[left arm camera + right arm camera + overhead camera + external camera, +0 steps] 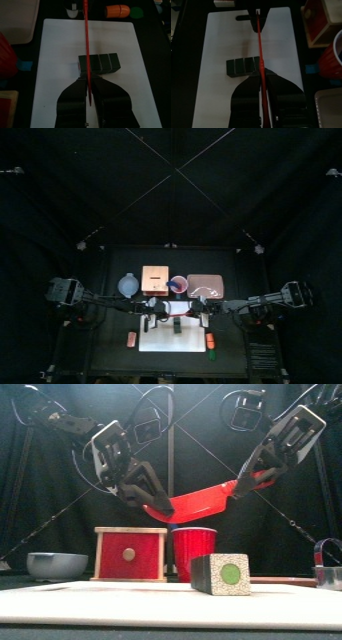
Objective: Place sushi on board then cut the sushi with the knife then place the pieces on the plate
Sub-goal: Cut the sushi into 4 pieces
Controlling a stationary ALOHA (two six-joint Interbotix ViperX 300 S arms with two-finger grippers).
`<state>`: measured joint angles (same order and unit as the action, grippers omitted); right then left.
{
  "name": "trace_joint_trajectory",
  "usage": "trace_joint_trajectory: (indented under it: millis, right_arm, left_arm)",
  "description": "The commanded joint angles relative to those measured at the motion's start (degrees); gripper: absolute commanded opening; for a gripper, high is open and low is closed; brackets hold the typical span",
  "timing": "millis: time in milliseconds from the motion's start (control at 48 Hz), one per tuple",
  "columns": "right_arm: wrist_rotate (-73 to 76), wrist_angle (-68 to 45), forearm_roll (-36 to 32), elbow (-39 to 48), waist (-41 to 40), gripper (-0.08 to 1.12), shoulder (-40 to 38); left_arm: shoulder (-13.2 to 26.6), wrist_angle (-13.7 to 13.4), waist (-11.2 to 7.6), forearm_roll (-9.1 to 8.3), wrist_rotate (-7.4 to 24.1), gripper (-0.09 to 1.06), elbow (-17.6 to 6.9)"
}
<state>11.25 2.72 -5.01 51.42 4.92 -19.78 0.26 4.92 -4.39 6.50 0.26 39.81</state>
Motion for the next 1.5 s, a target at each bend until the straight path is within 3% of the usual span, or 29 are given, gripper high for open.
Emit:
trace_joint_trajectory:
  millis: [21, 271, 812, 1500]
  right_arm:
    - [0.00, -0.09, 1.93, 0.00, 0.53, 0.37, -0.35]
    - [-0.09, 2.37, 5.10, 0.70, 1.32, 0.37, 1.85]
    - [-0.18, 6.77, 4.66, -1.58, 1.05, 0.37, 8.88]
    - [-0.26, 8.35, 2.99, -1.76, -0.79, 0.37, 9.76]
  left_arm:
    - [-0.35, 0.09, -0.44, 0.09, -0.35, 0.41, -1.23]
    - [1.76, 0.00, -2.11, 1.49, -0.35, 0.41, -2.29]
    - [4.48, 0.00, -3.16, 3.08, -0.35, 0.41, -3.52]
    - [6.24, 0.00, -3.25, 3.43, -0.44, 0.41, -3.43]
